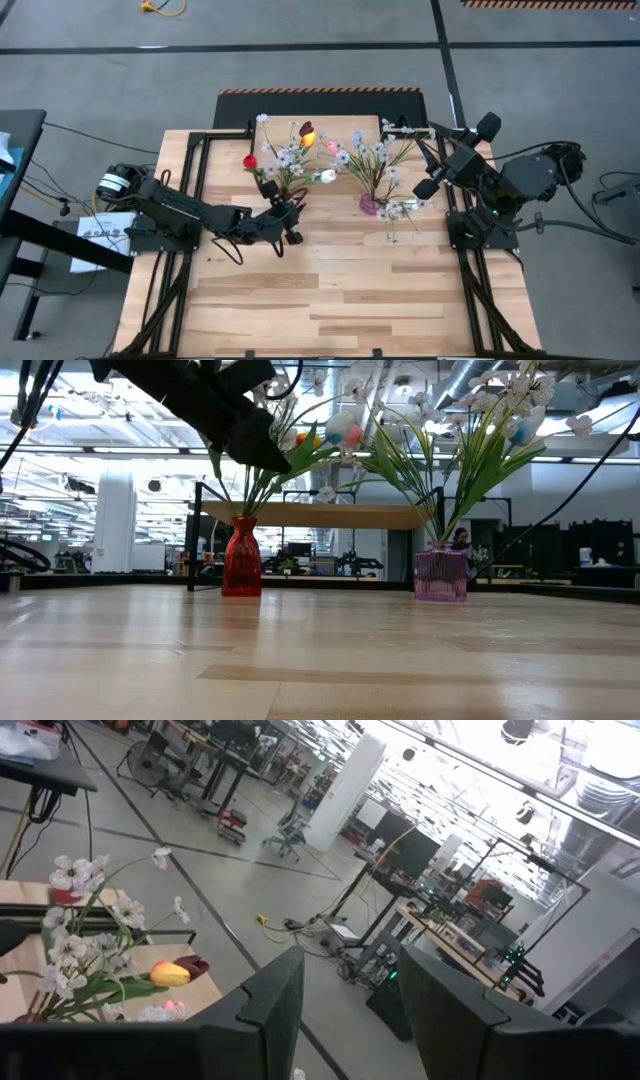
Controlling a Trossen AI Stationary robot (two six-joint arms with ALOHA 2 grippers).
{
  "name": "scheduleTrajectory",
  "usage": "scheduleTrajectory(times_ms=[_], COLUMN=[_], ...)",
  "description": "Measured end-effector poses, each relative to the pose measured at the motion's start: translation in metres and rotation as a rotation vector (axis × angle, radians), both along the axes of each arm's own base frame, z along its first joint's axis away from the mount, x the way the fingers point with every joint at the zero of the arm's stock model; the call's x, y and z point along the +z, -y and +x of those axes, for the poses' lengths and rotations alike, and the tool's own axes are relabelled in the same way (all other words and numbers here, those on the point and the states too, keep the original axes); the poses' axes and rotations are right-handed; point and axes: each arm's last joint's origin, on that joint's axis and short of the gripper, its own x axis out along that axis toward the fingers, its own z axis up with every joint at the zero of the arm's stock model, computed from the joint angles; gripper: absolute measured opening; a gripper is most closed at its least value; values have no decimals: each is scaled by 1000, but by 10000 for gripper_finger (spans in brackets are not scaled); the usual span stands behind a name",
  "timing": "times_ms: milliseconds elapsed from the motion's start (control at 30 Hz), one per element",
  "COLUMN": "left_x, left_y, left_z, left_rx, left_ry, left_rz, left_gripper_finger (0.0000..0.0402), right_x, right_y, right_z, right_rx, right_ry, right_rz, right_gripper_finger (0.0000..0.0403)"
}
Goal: Pick and place flowers into a vace then onto a shelf
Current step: Put the pink vase on the shelf
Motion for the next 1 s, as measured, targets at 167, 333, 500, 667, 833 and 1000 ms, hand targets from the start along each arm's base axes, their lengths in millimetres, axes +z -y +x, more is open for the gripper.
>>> scheduleTrajectory(times_ms=[167,333,500,667,833,1000], left_x=[2,17,56,106,166,227], left_y=[1,16,43,74,103,125], left_z=[1,6,13,11,-1,-33], left_rx=[-19,-103,-164,-158,-151,-263], left_ry=[9,52,106,189,293,325], left_rz=[7,81,163,224,227,215], left_gripper_finger=[81,81,80,80,80,80], right_x=[0,0,0,1,1,4], right_y=[0,0,0,0,0,0], right_z=[0,0,0,0,0,-2], right_rx=[0,-1,-1,-1,-6,-61], right_ry=[0,0,1,12,13,59], right_rz=[0,0,1,9,9,37], right_gripper_finger=[157,157,157,157,157,157])
